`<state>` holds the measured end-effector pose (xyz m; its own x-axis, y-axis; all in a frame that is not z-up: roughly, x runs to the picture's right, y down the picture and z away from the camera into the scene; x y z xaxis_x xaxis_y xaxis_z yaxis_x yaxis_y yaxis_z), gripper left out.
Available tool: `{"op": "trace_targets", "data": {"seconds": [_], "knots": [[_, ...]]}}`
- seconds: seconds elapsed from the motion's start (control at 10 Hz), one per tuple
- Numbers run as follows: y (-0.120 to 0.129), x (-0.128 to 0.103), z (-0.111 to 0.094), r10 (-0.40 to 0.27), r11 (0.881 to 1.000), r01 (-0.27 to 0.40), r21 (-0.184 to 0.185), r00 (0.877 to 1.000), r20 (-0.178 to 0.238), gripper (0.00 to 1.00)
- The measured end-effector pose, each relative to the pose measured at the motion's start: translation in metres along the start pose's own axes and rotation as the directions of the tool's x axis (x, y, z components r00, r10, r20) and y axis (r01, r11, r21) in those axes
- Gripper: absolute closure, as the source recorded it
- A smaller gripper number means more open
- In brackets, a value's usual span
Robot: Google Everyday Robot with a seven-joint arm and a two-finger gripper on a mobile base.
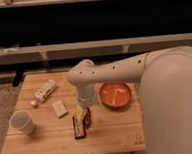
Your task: Drag the pepper across the table
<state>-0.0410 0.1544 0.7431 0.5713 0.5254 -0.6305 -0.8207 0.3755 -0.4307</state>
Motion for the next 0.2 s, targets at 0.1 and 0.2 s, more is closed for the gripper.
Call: {"op": "trace_targets", "data": {"seconds": [0.1, 0.2], "knots": [[0.0001, -0.0044, -0.0035, -0.001, 1.0, 0.001, -0.004, 1.0, 0.016, 0.2], [0.0015, -0.0054, -0.0034, -0.004, 1.0, 0.004, -0.004, 1.0, 0.016, 0.2]]}}
